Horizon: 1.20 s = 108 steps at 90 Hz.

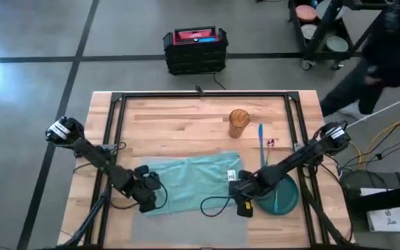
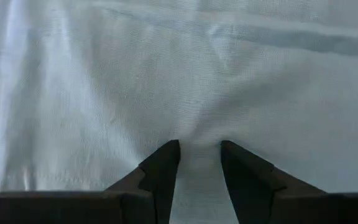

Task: Set table place
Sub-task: Fold the blue table napkin

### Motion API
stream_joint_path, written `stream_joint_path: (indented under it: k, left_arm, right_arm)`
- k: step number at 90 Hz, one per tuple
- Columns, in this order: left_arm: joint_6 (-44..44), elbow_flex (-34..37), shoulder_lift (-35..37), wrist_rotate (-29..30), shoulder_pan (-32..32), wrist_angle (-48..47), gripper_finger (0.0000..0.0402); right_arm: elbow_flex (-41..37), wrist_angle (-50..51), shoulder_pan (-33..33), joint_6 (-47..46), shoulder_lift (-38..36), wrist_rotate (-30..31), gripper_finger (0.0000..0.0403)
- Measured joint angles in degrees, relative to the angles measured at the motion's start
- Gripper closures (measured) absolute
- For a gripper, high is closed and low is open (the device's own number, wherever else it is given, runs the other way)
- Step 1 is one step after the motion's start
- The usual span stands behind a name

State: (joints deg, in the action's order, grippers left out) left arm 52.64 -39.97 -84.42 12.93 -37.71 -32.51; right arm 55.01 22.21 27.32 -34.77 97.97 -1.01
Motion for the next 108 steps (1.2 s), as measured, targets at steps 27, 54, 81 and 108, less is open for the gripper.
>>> stream_joint_path:
  k: [27,54,81,108]
  left_arm:
    - [0.0,-3.03,4.12,-3.49,-0.17,-0.96,0.0287]
    - [-2.85,-4.17,7.65,-0.21,0.92,-0.57,0.0277]
    - [-12.59,-4.15,3.49,0.17,5.75,-0.74,0.0191]
    - [-14.41,-4.1,-2.91,-4.5,7.23,-2.11,0.0196]
  right_arm:
    - [7.32,15.59,-0.51,5.57,-1.05,-0.48,0.0217]
    - [12.56,19.29,-3.12,16.42,-2.21,10.66,0.0216]
    - [8.04,18.21,-9.98,17.54,-2.21,8.04,0.0179]
    - [3.2,9.49,-10.48,16.77,-2.21,5.06,0.0158]
